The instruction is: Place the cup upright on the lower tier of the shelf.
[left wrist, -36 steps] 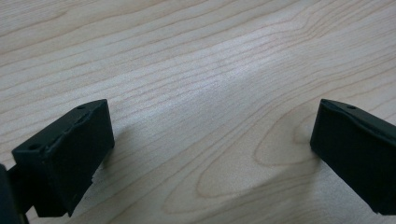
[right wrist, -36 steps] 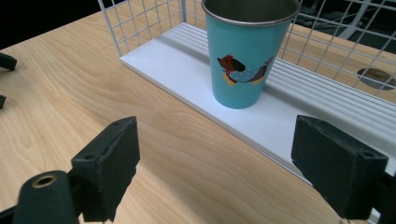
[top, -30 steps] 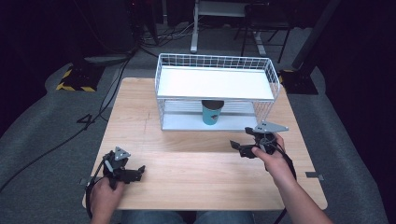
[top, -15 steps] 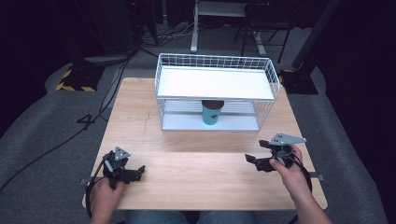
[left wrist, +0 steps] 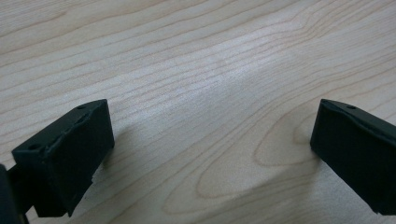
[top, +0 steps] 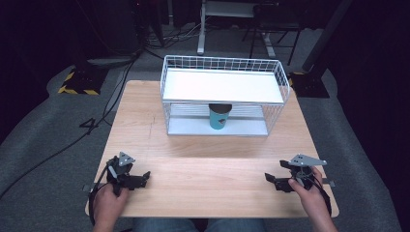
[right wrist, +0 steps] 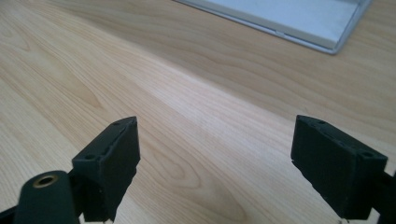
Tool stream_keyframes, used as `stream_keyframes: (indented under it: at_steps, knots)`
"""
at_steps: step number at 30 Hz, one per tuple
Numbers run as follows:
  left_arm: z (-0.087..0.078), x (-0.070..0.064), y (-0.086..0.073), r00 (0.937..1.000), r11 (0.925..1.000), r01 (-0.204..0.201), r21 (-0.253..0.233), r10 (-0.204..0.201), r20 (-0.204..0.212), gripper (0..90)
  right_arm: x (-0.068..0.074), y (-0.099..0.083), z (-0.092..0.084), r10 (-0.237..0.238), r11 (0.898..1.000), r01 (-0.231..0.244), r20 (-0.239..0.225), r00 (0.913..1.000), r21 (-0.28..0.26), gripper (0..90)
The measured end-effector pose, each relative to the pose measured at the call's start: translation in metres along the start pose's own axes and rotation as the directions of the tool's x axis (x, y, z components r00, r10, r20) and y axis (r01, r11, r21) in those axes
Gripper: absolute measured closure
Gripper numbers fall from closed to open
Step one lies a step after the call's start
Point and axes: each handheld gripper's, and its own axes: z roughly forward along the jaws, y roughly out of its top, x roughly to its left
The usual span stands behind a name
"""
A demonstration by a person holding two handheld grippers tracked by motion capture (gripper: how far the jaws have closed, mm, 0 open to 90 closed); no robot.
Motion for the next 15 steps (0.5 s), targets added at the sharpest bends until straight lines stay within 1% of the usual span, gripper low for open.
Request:
stream_keyframes:
  at_steps: [4, 5, 7, 11, 15]
  knots:
    - [0.0, 0.0, 0.0, 1.0, 1.0, -0.002, -0.001, 0.002, -0.002, 0.0, -0.006, -0.01, 0.005, 0.017, 1.0, -0.017, 0.002, 0.9998, 0.023, 16.0]
    - [0.0, 0.0, 0.0, 1.0, 1.0, 0.0, 0.0, 0.0, 0.0, 0.0, -0.007, -0.013, 0.007, 0.029, 0.999, -0.029, 0.003, 0.9996, 0.028, 16.0]
    - [0.0, 0.0, 0.0, 1.0, 1.0, 0.0, 0.0, 0.0, 0.0, 0.0, -0.01, -0.017, 0.01, 0.032, 0.999, -0.032, 0.004, 0.9995, 0.033, 16.0]
    - [0.0, 0.0, 0.0, 1.0, 1.0, 0.0, 0.001, 0.0, 0.0, 0.0, -0.012, -0.023, 0.013, 0.03, 0.998, -0.03, 0.012, 0.9995, 0.049, 16.0]
    - [0.0, 0.0, 0.0, 1.0, 1.0, -0.001, 0.001, 0.001, 0.001, 0.0, -0.013, -0.027, 0.015, 0.015, 0.998, -0.016, 0.026, 0.9996, 0.054, 16.0]
